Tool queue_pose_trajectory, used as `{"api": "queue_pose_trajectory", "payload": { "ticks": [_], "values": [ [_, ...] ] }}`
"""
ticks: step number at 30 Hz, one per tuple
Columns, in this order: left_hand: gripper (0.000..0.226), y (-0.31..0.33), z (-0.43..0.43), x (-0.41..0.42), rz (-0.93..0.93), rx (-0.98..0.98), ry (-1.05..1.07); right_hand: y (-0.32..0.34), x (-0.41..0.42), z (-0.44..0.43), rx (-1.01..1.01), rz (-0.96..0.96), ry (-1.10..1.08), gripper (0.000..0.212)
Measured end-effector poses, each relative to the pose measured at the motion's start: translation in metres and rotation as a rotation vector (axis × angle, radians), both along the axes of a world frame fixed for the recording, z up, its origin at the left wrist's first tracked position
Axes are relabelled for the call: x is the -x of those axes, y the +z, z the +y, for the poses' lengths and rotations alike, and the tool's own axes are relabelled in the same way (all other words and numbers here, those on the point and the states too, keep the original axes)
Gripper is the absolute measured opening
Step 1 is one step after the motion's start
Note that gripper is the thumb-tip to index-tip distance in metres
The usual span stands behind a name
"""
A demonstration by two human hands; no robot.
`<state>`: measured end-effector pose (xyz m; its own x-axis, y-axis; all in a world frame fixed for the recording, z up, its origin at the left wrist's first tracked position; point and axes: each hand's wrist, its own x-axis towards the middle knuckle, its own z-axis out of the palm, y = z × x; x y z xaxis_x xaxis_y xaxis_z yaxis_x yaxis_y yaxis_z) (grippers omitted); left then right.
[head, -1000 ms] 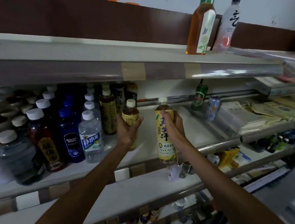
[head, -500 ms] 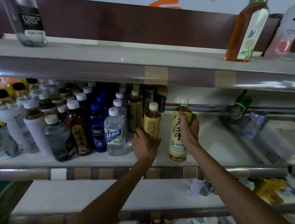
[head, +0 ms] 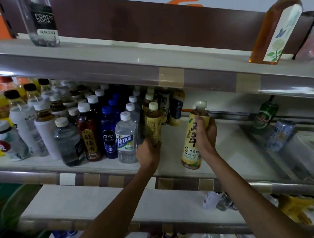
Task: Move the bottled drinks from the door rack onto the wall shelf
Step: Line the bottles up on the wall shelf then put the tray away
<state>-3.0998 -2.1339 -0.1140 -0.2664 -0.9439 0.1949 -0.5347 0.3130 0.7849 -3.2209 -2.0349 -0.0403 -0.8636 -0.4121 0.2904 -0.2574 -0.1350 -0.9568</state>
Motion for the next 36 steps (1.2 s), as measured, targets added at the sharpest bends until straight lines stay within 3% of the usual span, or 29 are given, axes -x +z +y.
{"api": "queue_pose_trajectory", "payload": {
  "ticks": [12,15,19,23,28,30,36],
  "values": [
    [0.036,0.0,-0.013,0.008,-0.145,-0.047,-0.08,0.007,-0.012,-0.004,0.044,0.055,0.024,0.046],
    [0.049,0.003,-0.013,0.009,-0.153,-0.051,-0.047,0.006,-0.019,-0.004,-0.004,0.069,0.054,0.038],
    [0.037,0.012,0.005,-0.006,-0.242,-0.076,-0.161,0.008,-0.034,-0.009,-0.117,0.076,0.152,0.04],
    [0.051,0.004,0.017,-0.025,-0.351,0.004,-0.314,0.006,-0.047,-0.024,-0.237,0.09,0.222,0.045],
    [0.028,0.002,0.012,-0.056,-0.451,0.062,-0.409,-0.007,-0.056,-0.053,-0.348,0.166,0.274,0.058],
    [0.024,0.001,0.007,-0.07,-0.478,0.126,-0.432,-0.011,-0.067,-0.063,-0.327,0.159,0.284,0.07],
    [0.019,-0.008,-0.005,-0.1,-0.54,0.3,-0.509,-0.04,-0.097,-0.082,-0.243,0.13,0.273,0.066]
  ]
}}
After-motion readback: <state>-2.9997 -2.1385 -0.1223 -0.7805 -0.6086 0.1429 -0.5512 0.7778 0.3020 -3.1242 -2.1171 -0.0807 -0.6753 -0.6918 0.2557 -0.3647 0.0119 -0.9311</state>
